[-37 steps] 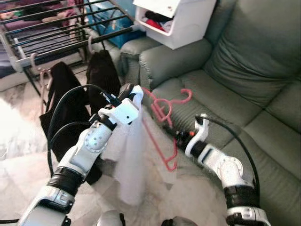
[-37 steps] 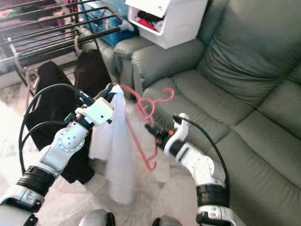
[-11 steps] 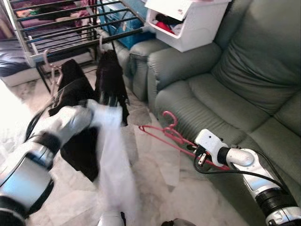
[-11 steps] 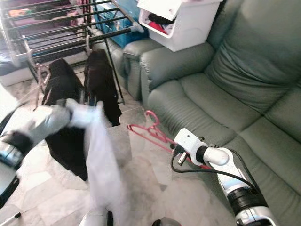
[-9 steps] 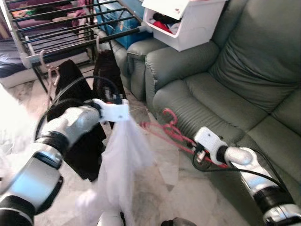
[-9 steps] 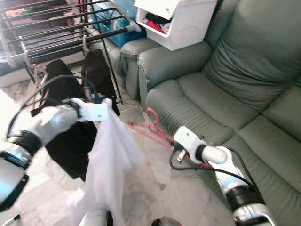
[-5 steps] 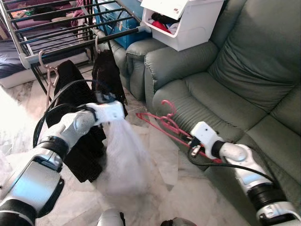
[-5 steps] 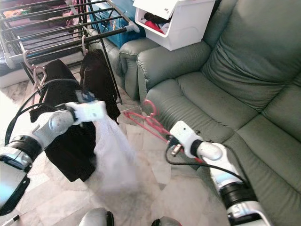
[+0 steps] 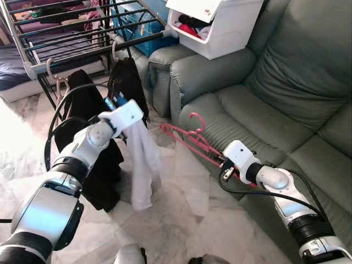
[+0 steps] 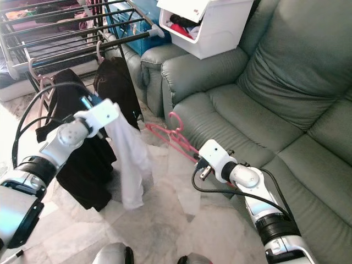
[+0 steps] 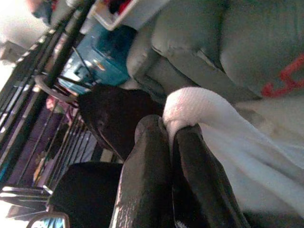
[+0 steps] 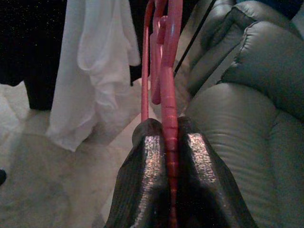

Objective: Hang hanger

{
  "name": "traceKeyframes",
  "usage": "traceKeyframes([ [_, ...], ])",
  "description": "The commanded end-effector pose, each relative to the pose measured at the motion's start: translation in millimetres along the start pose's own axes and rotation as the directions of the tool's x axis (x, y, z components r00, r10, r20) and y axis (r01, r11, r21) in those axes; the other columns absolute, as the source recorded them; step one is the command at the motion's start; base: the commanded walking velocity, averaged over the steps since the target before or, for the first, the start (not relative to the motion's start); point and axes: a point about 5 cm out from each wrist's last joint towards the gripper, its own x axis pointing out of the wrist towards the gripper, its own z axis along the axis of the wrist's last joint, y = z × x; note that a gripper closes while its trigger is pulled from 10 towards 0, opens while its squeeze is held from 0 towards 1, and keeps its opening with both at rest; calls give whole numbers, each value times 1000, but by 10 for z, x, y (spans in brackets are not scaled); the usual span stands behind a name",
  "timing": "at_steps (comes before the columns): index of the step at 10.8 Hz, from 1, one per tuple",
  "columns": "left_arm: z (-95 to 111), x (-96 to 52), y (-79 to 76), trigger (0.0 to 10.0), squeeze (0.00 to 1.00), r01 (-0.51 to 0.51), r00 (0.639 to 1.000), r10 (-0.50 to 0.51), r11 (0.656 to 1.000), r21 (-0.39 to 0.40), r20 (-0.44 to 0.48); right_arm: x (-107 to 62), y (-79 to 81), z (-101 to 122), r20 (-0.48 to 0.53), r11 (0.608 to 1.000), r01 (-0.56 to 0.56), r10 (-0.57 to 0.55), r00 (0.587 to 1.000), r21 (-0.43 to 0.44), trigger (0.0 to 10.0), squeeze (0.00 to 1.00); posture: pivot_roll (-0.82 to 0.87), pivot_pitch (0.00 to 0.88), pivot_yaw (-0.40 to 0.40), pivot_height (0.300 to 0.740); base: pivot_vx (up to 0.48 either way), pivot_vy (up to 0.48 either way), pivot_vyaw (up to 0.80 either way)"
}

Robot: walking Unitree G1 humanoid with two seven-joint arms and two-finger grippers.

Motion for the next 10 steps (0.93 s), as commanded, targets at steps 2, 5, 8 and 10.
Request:
traceKeyframes([
  [2,67,-82,-33,10000,0,-67,994,73,995,-71,87,-282,-62,-45,24,999,17,-16,1000,-31,10000,0,-33,0,-17,740,0,0,0],
  [5,-23,-408,-315,10000,0,6,989,7,996,-89,149,-785,267,-279,-28,982,-190,189,981,-4,10000,0,-52,0,-4,740,0,0,0],
  [8,50,-763,-672,10000,0,108,977,-46,948,-301,208,-916,484,-167,-46,919,-394,394,918,17,10000,0,-45,0,1,740,0,0,0],
  [10,-4,-804,-783,10000,0,92,983,-12,898,-430,185,-805,322,-183,-50,972,-230,228,972,-43,10000,0,-43,0,3,740,0,0,0],
])
